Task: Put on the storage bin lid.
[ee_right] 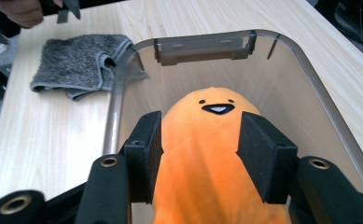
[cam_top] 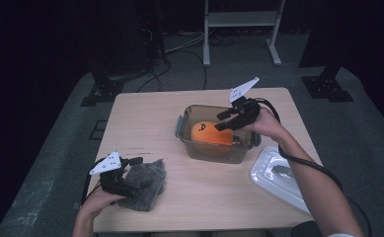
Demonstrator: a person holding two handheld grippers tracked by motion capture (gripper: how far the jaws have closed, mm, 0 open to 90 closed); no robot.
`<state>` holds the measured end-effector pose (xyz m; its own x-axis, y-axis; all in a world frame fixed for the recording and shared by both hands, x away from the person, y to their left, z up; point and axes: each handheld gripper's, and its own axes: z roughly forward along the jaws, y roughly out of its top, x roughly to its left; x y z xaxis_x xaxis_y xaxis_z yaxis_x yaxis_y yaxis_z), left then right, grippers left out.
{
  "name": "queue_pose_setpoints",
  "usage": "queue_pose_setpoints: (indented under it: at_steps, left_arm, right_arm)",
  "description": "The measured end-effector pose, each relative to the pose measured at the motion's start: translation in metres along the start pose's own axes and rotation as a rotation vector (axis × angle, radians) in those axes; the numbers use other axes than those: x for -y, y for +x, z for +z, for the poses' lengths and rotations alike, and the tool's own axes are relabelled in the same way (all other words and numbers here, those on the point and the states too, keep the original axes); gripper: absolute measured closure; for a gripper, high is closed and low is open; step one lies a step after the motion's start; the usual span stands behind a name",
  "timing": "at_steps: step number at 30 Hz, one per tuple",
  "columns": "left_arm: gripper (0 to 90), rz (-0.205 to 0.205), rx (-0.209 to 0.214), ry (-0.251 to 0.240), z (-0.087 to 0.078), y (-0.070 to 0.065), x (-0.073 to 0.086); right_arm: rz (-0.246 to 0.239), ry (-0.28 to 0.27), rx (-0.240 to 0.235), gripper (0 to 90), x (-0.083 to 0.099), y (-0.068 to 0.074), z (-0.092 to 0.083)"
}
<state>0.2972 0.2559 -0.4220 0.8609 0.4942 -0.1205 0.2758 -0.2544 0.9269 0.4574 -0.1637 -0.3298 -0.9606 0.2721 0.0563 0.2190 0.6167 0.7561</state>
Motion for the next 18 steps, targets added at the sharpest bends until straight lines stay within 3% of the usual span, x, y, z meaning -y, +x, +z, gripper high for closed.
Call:
queue_pose_setpoints:
  at_steps: [18]
  left_arm:
    - [5.2,-0.004,0.002,0.016,0.003,-0.001,0.002]
  right_arm:
    - [0.064,-0.073,0.048,43.0,0.042,0.017,-0.058]
